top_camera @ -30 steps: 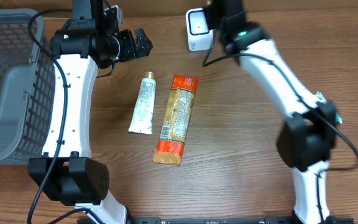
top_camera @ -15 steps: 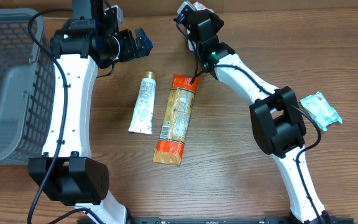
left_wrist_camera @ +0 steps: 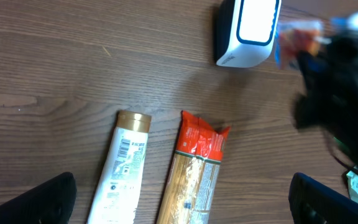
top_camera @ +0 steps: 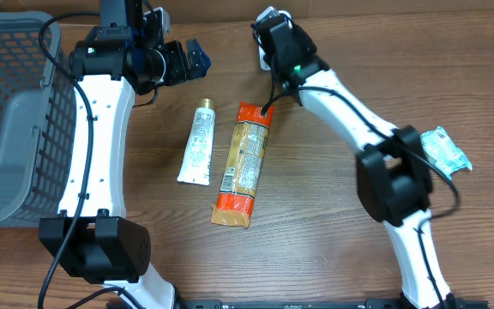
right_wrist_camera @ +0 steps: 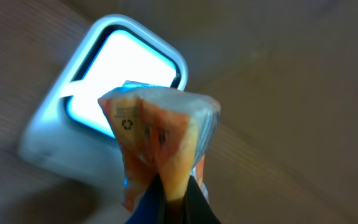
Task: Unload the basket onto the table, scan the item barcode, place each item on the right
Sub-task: 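Move the orange packet right and release it on the table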
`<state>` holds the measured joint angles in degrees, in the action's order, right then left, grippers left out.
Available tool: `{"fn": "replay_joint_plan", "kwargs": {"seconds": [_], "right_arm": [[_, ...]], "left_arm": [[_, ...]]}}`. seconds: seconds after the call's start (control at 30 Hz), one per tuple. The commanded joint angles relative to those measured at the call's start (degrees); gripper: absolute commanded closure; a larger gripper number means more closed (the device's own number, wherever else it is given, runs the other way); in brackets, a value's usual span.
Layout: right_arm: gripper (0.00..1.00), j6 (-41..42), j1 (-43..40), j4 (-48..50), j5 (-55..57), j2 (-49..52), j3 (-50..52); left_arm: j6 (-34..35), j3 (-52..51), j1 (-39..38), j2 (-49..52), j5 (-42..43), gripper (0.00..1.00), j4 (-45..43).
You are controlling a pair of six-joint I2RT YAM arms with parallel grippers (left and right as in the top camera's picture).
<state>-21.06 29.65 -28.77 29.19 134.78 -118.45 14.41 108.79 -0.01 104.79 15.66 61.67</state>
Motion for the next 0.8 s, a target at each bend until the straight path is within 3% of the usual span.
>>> {"fn": "replay_joint_plan", "kwargs": {"seconds": [0.0, 0.13, 0.2, 0.37, 0.5, 0.77], "right_arm": [[0.96, 16.85, -1.09, -8.09, -14.01, -16.04, -1.20], [0.96, 28.87, -6.10, -23.28, -30.82, -24.94, -1.20], [0.96, 31.12, -9.40, -30.60, -37.33, -27.23, -1.20], [0.95, 34.23, -18.10, -49.57, -41.29, -27.61, 0.98], [0.95, 30.36, -24.17, -51.52, -40.98, -27.61, 10.82], [0.96, 29.53, -35.56, -42.88, -40.41, -27.61, 33.05]], "left_arm": [[-1.14, 0.11, -0.11, 0.04, 0.02, 0.00, -0.17], [-1.14, 0.11, -0.11, 0.04, 0.02, 0.00, -0.17], [-1.14, 0.11, -0.11, 0.04, 0.02, 0.00, -0.17], [-1.14, 0.11, -0.11, 0.04, 0.02, 0.00, -0.17], [-1.14, 0.11, -0.11, 0.04, 0.02, 0.00, -0.17], [-1.14, 0.11, -0.11, 0.04, 0.02, 0.00, -0.17]]}}
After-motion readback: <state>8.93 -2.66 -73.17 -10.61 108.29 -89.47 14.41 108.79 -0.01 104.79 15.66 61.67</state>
